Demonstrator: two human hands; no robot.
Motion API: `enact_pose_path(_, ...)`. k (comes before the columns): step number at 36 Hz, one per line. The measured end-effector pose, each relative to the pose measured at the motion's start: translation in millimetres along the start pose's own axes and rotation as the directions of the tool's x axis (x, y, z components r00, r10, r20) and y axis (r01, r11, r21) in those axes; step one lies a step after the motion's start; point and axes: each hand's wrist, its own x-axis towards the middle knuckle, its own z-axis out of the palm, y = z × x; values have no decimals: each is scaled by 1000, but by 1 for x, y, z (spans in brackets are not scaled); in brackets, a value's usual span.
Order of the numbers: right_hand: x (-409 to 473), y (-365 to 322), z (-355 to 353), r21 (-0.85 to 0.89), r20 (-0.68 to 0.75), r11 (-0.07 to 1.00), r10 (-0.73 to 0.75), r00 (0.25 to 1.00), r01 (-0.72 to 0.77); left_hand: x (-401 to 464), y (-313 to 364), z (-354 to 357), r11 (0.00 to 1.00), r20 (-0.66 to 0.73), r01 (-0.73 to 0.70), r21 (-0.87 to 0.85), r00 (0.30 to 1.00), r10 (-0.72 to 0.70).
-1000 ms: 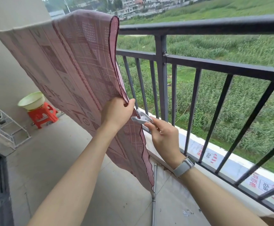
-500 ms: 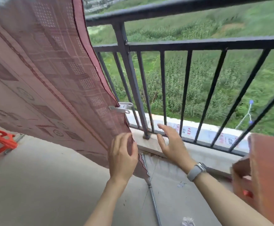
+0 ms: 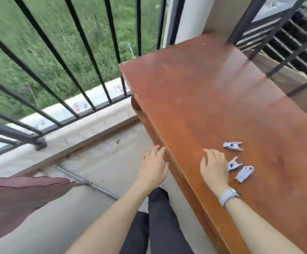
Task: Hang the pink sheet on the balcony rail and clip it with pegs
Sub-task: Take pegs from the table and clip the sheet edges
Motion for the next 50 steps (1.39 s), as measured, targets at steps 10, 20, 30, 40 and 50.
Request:
enact_pose_path(10,21,84,-8,-296,252,947,204,946,-126,27,36,68,951,329,-178,254,940,88)
enact_pose_path(20,32,43,-19,359,221,928,19,975,-100,30,37,61,988,164,-32,-153,985,57)
enact_pose_path(30,34,-75,-26,736,554,537,-127,823,-412,2,1,-10,926,-356,-117,-358,934,-20)
enact_pose_path(40,-16,-177,-17,727,628,592,-370,685,-347,-72,-71,-68,935,-459,13,-354,869,-185)
enact_pose_path(50,-74,-285,8,569,575,722,-691,438,393,-182,-135,-113,537,-418,38,-843,582,-697)
